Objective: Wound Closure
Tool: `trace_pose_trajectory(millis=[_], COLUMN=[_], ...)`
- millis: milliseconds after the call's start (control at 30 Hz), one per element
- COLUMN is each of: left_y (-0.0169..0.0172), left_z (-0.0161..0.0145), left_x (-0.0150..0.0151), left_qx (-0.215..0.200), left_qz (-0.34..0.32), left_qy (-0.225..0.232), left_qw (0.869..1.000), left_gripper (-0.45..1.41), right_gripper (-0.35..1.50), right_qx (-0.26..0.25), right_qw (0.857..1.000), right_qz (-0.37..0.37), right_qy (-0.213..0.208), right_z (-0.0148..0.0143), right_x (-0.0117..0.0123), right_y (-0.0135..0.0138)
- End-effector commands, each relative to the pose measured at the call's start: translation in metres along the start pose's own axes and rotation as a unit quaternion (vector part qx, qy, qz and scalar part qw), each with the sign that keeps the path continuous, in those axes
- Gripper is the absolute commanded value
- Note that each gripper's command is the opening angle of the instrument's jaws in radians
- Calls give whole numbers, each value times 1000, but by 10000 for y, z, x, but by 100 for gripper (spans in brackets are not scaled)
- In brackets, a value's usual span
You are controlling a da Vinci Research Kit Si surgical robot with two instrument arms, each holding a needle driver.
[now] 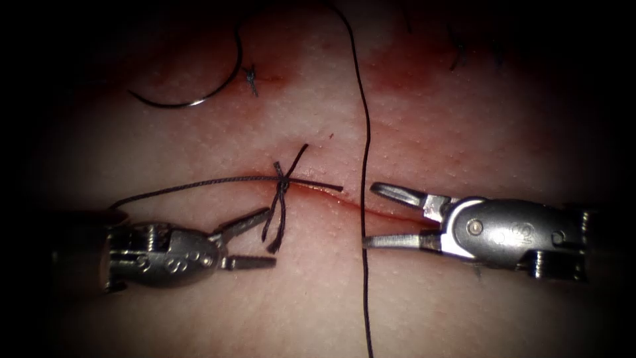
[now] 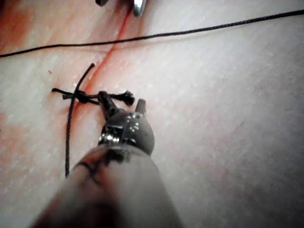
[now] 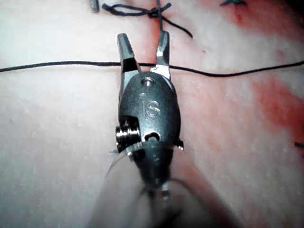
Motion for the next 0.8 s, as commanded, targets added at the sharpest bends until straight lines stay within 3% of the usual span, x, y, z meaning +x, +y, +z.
trace_pose_trajectory(millis=[33,167,267,300,333,400,800], left_y=[5,6,6,6,6,3,-15], left_z=[9,9,9,10,10,11,5], left_x=[0,3,3,4,4,4,1], left_qx=[0,0,1,1,1,1,3], left_qz=[0,1,1,4,4,3,-3], left_qy=[0,-1,-1,-1,-1,-1,-3], left_qw=[1000,1000,1000,1000,1000,1000,1000], left_gripper=[52,39,15,-17,-17,-45,-45], right_gripper=[74,73,73,73,73,71,76], right_qx=[1,1,0,0,0,-2,20], right_qw=[1000,1000,1000,1000,1000,1000,1000], right_qz=[0,0,-1,-2,-2,-3,-18], right_qy=[1,1,1,1,1,1,5], right_z=[8,9,10,12,12,14,40], right_x=[-5,-6,-7,-7,-7,-9,-27], right_y=[-5,-5,-6,-7,-7,-7,-16])
